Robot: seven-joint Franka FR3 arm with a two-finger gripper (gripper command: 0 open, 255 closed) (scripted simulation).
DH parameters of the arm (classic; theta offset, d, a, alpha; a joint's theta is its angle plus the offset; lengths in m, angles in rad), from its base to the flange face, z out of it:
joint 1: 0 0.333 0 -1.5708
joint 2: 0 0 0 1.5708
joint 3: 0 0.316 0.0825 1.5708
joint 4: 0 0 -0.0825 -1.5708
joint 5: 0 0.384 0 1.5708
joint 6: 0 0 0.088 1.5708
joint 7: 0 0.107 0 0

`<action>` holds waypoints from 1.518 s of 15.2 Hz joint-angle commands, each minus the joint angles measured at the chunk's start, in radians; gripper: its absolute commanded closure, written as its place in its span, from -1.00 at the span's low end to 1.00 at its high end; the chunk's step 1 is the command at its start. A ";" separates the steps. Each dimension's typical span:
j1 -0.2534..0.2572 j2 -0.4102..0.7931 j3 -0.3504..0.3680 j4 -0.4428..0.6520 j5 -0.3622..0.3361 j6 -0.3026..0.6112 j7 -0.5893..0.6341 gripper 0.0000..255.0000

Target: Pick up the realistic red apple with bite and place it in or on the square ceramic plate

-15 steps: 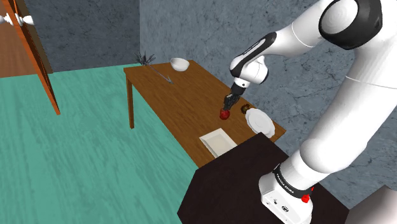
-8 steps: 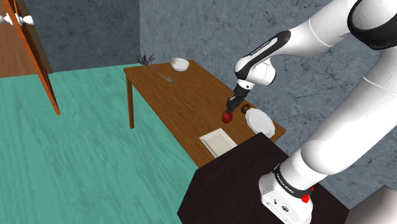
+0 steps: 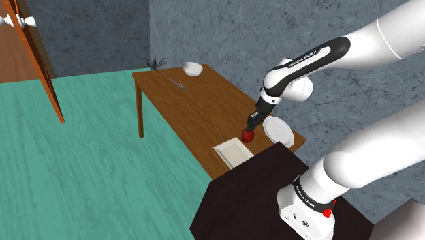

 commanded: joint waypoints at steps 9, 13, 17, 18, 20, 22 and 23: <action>0.067 0.123 -0.010 -0.046 0.138 0.163 -0.094 1.00; 0.098 0.211 -0.014 -0.032 0.251 0.226 -0.185 1.00; 0.113 0.302 0.005 -0.008 0.394 0.277 -0.299 1.00; 0.113 0.325 0.014 0.000 0.433 0.288 -0.330 1.00; 0.106 0.371 0.036 0.017 0.509 0.308 -0.393 1.00; 0.101 0.386 0.046 0.023 0.533 0.315 -0.413 1.00; 0.100 0.386 0.046 0.023 0.532 0.315 -0.413 1.00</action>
